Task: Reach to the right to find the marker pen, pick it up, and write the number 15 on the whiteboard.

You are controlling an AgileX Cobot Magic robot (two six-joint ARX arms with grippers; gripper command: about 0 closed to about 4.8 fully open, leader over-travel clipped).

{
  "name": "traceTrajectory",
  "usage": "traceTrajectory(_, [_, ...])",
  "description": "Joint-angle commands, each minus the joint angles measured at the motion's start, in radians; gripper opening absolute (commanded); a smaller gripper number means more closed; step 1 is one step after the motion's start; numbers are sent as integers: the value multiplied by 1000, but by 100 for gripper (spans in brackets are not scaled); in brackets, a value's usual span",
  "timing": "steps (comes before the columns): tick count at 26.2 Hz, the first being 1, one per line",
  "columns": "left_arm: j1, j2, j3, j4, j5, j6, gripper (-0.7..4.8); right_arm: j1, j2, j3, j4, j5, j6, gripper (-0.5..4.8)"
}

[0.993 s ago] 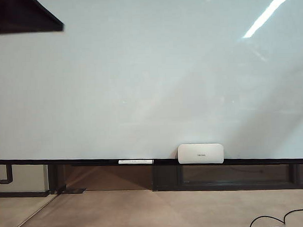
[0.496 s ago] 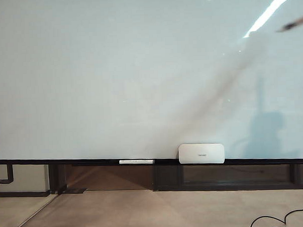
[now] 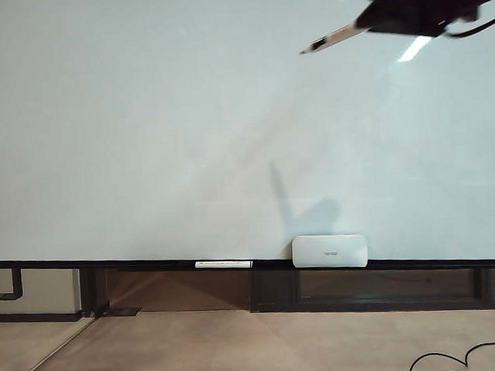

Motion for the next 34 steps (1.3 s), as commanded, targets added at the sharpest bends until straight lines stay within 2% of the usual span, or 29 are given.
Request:
traceTrajectory(1, [0, -1, 2, 37, 79, 46, -6, 60, 56, 5, 120, 46, 1, -2])
traceTrajectory(6, [1, 0, 2, 83, 163, 48, -6, 152, 149, 81, 146, 169, -23, -2])
traceTrajectory(9, [2, 0, 2, 82, 169, 84, -6, 180, 235, 195, 145, 201, -59, -2])
traceTrajectory(12, [2, 13, 2, 82, 172, 72, -6, 202, 285, 274, 145, 300, -79, -2])
traceTrajectory(15, [2, 29, 2, 109, 250, 22, -6, 206, 313, 331, 138, 295, -95, -2])
traceTrajectory(19, [2, 53, 2, 133, 304, -32, -6, 211, 320, 365, 144, 266, -127, -1])
traceTrajectory(22, [2, 87, 2, 138, 264, -35, -6, 211, 326, 366, 150, 258, -148, -1])
traceTrajectory(24, [2, 130, 2, 149, 138, -34, -6, 212, 326, 366, 141, 347, -158, -1])
traceTrajectory(25, [2, 149, 2, 162, 117, -27, -6, 212, 326, 366, 142, 366, -159, -1])
traceTrajectory(31, [2, 204, 2, 312, 151, -18, -6, 212, 326, 367, 143, 397, -183, -2])
traceTrajectory(34, [2, 203, 17, 326, 187, -9, -6, 212, 326, 376, 134, 413, -191, -2])
